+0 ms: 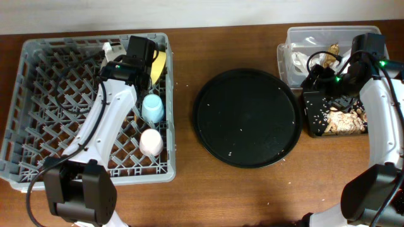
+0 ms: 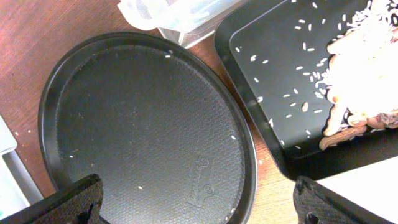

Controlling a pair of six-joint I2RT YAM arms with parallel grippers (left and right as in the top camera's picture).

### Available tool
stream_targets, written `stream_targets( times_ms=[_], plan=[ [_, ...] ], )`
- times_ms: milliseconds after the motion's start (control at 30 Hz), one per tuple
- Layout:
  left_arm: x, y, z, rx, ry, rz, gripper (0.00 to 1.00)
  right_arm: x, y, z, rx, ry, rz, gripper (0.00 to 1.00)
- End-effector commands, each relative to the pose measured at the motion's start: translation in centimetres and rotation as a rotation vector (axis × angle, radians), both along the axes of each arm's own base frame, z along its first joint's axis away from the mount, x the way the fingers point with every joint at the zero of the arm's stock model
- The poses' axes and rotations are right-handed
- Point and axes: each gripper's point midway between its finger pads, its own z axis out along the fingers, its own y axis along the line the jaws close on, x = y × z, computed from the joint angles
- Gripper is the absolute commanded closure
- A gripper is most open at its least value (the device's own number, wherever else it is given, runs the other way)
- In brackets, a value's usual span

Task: Sort waste into correct bins and load items into the dishwasher rack
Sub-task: 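Stand the white plate upright in the rack beside the bowl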

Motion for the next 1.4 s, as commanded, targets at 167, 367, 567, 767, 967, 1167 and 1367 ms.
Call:
stream_targets(
  times_ms=[167,367,567,767,967,1167,1367],
  plan=[
    [1.8,-12.1,4.6,-0.483,0.011,-0.608,0.01,0.3,0.0,0.5,0.0,-0.014,0.005,0.02],
    [2.6,-12.4,4.8,-0.478,-0.013,-0.624,0.01,0.3,0.0,0.5,0.0,-0.014,0.005,0.01],
    [2.5,-12.4,4.8,-0.478,-0.012,-0.626,0.01,-0.3,0.8,5.6,-0.266,-0.142,0.054,0.02],
    [2.5,-12.4,4.8,-0.478,-0.012,-0.625,0.01,-1.6,4.3,17.5,-0.453,-0.724,0.136,0.02],
    [2.5,-12.4,4.8,-0.478,-0.012,-0.625,0.01,-9.0,5.3,6.1,-0.433,-1.072,0.108,0.01],
    [2.5,-12.4,4.8,-0.478,-0.012,-0.625,0.01,-12.9,5.8,0.6,-0.419,-1.207,0.106,0.02],
    [2.5,-12.4,4.8,-0.478,-0.012,-0.625,0.01,-13.4,6.5,-1.5,-0.397,-1.141,0.146,0.02]
  ],
)
